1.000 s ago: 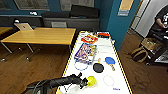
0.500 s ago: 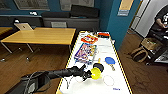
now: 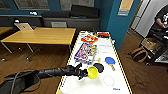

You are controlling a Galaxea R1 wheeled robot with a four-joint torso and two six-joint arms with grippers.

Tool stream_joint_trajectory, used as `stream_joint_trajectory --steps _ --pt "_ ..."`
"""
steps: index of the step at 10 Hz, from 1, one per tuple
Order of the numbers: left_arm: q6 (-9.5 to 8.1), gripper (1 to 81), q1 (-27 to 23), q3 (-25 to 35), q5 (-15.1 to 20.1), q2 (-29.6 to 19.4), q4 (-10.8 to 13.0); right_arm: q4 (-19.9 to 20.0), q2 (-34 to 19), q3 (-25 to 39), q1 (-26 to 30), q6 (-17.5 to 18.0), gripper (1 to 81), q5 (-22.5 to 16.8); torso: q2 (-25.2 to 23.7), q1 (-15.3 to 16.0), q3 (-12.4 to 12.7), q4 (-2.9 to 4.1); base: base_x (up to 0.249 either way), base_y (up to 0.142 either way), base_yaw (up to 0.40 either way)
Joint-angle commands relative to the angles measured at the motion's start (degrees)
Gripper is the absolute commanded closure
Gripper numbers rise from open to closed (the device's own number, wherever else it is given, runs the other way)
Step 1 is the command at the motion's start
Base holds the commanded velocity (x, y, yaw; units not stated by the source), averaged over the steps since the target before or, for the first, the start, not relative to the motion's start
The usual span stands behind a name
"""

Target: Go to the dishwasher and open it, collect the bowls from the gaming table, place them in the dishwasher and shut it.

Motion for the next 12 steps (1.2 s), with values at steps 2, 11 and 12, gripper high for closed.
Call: stream_joint_trajectory --steps 2,11,12 --pt "7.32 81.1 -2.43 24.98 0.45 -16.93 16.68 -1.52 -3.98 3.71 1.32 -0.29 81.1 -1.48 0.0 0.0 0.0 0.0 0.0 0.0 0.0" --pt "20.34 81.1 27.27 30.55 -0.78 -30.14 30.73 -1.61 -4.42 2.05 -1.32 -0.38 81.1 -1.04 0.0 0.0 5.37 0.0 0.0 0.0 0.0" --pt "20.26 81.1 30.08 28.89 -1.13 -29.7 32.5 -1.61 -4.33 1.87 -1.5 -0.38 81.1 -0.86 0.0 -0.02 6.31 0.0 0.0 0.0 0.0"
